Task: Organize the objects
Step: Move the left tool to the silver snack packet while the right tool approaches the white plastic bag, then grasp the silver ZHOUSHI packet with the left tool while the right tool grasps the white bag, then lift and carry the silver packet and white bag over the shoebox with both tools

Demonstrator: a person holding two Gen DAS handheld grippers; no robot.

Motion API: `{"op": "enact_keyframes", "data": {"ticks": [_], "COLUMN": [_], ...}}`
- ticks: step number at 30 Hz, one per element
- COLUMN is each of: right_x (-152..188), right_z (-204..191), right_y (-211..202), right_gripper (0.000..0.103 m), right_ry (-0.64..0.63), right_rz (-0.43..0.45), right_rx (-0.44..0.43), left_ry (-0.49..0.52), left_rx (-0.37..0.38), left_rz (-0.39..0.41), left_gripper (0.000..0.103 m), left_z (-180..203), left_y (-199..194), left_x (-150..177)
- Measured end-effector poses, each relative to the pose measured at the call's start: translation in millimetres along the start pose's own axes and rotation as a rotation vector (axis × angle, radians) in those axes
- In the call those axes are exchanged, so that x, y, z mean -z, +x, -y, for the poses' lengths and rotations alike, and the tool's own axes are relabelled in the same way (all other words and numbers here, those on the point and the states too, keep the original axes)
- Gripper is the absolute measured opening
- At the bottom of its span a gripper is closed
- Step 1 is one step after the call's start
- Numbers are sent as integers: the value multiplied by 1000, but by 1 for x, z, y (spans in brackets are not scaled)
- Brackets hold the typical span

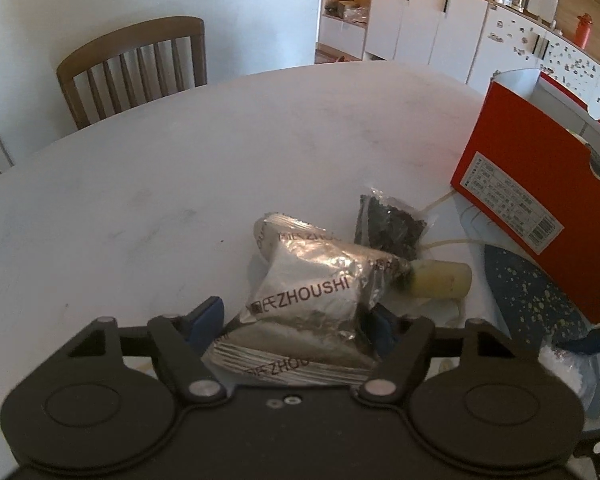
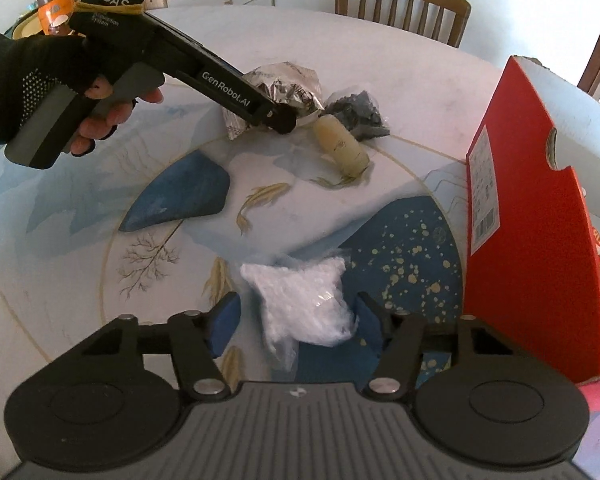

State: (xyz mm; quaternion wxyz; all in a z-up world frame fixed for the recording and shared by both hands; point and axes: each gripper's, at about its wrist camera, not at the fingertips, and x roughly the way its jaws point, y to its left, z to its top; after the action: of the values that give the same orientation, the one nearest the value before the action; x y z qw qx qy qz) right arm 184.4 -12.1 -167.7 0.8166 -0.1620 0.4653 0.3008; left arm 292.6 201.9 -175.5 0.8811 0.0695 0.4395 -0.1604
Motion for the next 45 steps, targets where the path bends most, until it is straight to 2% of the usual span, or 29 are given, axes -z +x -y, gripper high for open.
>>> {"op": "enact_keyframes", "data": {"ticks": [4,6,8,9,20,32,40,45], "right_x": [2,2,3,3,8,8,11,16], "right_z": [-2,0,1,2,2,13,27,36], "right_y": [-3,-4,-5,-7,-36,-92,-134,-158], "right_gripper": [43,43,39,38,35,35,35,35], "right_ry": [2,14,25,30,70,175,225,231], "right_rz": [0,0,2,4,62,156,226,269], "right_rx": [4,6,10,12,7,-29,-26,-14], "left_ry": [-18,-26,-29,-34,-119,-203,-217,-206], "left_rx": [-18,-34,-39,-43,-66,-62,-38,-24], "left_rz": [7,6,16,18,43,82,134,150], "left_gripper": [68,66,58,58,55,55,55,55], "left_z": [1,2,4,5,20,56,87,113], "left_y": [-4,-7,-11,-13,-53,-115,-153,-164], "left_x": [4,8,12,13,29,33,27,19]}}
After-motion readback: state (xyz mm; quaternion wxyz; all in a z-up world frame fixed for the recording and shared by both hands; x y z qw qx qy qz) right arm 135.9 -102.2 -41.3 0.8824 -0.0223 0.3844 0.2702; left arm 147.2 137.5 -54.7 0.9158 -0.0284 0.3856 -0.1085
